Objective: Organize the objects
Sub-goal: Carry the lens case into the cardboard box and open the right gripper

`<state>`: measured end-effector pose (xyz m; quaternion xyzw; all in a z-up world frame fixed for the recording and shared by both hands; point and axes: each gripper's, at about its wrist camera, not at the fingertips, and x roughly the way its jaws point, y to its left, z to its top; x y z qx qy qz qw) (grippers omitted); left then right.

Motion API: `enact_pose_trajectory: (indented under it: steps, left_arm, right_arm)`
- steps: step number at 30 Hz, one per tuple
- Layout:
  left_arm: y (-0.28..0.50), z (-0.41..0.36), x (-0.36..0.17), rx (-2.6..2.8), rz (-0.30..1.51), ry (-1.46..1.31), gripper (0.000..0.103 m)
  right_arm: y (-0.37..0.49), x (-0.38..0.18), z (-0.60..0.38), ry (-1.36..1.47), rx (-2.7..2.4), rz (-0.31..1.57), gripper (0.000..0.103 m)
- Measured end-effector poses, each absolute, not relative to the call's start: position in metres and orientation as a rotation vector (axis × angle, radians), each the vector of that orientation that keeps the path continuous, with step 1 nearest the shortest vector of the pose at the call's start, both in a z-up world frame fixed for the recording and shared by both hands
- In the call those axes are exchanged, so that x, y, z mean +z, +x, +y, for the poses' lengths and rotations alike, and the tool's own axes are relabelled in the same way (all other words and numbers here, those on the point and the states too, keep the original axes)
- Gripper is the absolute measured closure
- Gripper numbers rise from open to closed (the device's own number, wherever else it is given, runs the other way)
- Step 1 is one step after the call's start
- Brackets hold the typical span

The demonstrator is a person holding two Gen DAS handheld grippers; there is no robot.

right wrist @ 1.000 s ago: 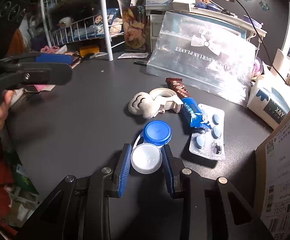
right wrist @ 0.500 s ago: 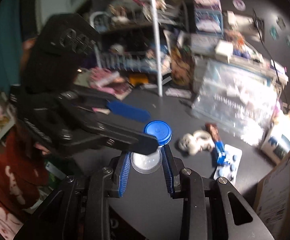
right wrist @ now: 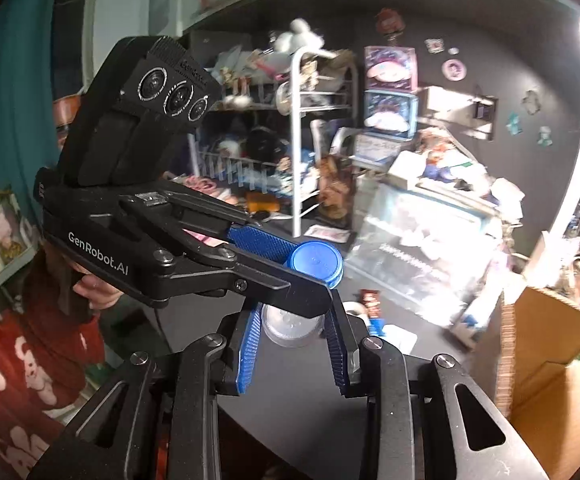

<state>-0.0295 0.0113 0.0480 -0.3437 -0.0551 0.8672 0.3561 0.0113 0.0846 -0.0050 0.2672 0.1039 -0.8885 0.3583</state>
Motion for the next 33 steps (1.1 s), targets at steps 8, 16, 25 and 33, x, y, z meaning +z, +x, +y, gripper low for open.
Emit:
enact_pose_trajectory:
  steps: [8, 16, 25, 33]
  left_arm:
    - [-0.075, 0.07, 0.069, 2.168, -0.081, -0.933, 0.068]
    - [-0.116, 0.126, 0.067, 2.106, -0.011, -1.023, 0.069]
    - [-0.137, 0.161, 0.057, 2.098, 0.097, -1.095, 0.053]
    - [-0.13, 0.145, 0.064, 2.164, 0.114, -1.05, 0.025]
  right_arm:
    - [-0.009, 0.022, 0.144, 0.746, -2.375, 0.202, 0.077]
    - [-0.036, 0.024, 0.198, 0.871, -2.42, 0.137, 0.077]
    - [-0.056, 0.014, 0.233, 1.018, -2.417, 0.14, 0.076]
    - [-0.06, 0.002, 0.234, 1.109, -2.411, 0.219, 0.063]
